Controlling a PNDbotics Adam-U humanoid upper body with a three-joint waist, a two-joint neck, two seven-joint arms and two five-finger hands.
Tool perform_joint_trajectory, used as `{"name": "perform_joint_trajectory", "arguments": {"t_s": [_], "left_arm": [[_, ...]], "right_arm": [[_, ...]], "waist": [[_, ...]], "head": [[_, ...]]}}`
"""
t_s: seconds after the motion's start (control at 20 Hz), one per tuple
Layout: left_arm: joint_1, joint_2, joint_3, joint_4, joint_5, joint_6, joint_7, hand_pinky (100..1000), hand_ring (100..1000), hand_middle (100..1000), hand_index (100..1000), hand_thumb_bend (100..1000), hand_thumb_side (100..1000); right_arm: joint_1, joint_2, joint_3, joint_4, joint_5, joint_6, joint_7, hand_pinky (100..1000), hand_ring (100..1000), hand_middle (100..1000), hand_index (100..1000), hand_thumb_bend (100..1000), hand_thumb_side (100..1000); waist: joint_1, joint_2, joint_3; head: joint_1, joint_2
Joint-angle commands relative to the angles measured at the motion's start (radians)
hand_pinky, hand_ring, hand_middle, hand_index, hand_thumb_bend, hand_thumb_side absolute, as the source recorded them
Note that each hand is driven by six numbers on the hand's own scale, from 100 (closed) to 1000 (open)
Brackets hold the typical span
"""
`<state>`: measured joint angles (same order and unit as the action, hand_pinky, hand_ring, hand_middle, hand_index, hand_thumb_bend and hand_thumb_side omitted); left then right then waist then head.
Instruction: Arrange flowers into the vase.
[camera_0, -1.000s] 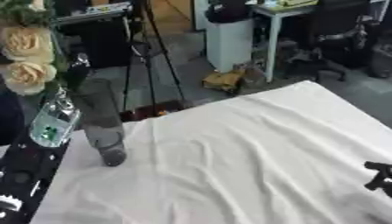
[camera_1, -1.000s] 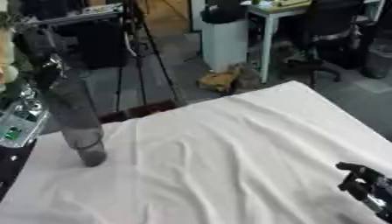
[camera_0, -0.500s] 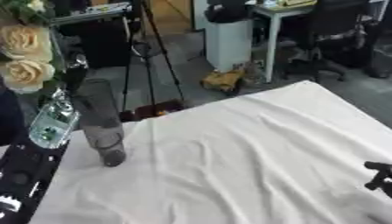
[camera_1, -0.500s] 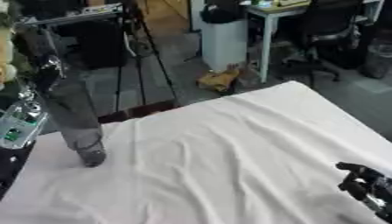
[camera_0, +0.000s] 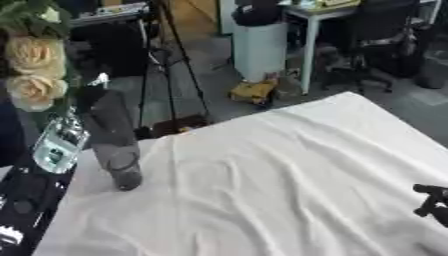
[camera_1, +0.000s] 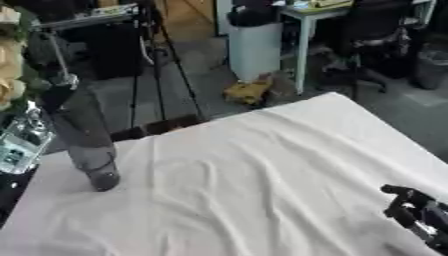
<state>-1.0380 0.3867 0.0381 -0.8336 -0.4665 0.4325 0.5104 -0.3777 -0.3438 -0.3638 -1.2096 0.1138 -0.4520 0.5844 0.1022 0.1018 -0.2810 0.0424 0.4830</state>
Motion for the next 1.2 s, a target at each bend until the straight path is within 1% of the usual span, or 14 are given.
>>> {"name": "perform_joint_trajectory", "arguments": {"t_s": [0.05, 0.3, 0.7, 0.75, 1.1, 1.2], "left_arm": [[-0.015, 0.031, 0.005, -0.014, -0.023, 0.002, -0.022, 583, 729, 574, 764, 670, 622], [-0.008, 0.034, 0.003, -0.013, -0.053, 0.019, -0.068, 605, 738, 590, 781, 711, 652], [-0.007, 0.037, 0.007, -0.015, -0.110, 0.046, -0.140, 621, 743, 597, 783, 725, 664], [-0.005, 0.037, 0.007, -0.014, -0.114, 0.048, -0.144, 648, 752, 602, 785, 756, 688], [-0.002, 0.039, 0.006, 0.001, -0.173, 0.070, -0.211, 657, 755, 604, 785, 761, 697], [0.001, 0.039, 0.006, 0.003, -0.184, 0.073, -0.224, 668, 756, 603, 785, 760, 722]], "right_arm": [[-0.010, -0.018, -0.008, -0.025, 0.006, 0.003, -0.001, 701, 981, 460, 836, 658, 750], [-0.010, -0.017, -0.010, -0.022, 0.007, 0.002, -0.001, 701, 980, 460, 836, 659, 748], [-0.011, -0.016, -0.010, -0.020, 0.008, 0.000, -0.001, 700, 981, 460, 835, 660, 747], [-0.011, -0.016, -0.010, -0.020, 0.008, 0.000, -0.001, 699, 980, 459, 834, 661, 745], [-0.011, -0.015, -0.011, -0.017, 0.009, -0.001, -0.002, 699, 980, 458, 834, 661, 745], [-0.011, -0.014, -0.011, -0.017, 0.009, -0.001, -0.002, 698, 980, 457, 833, 663, 743]], "waist": [[0.007, -0.029, 0.003], [0.005, -0.028, 0.004], [0.002, -0.027, 0.005], [0.002, -0.027, 0.005], [-0.001, -0.027, 0.008], [-0.002, -0.027, 0.010]], "head": [[-0.002, -0.003], [-0.005, -0.002], [-0.006, -0.001], [-0.007, -0.001], [-0.011, -0.001], [-0.012, -0.001]]}}
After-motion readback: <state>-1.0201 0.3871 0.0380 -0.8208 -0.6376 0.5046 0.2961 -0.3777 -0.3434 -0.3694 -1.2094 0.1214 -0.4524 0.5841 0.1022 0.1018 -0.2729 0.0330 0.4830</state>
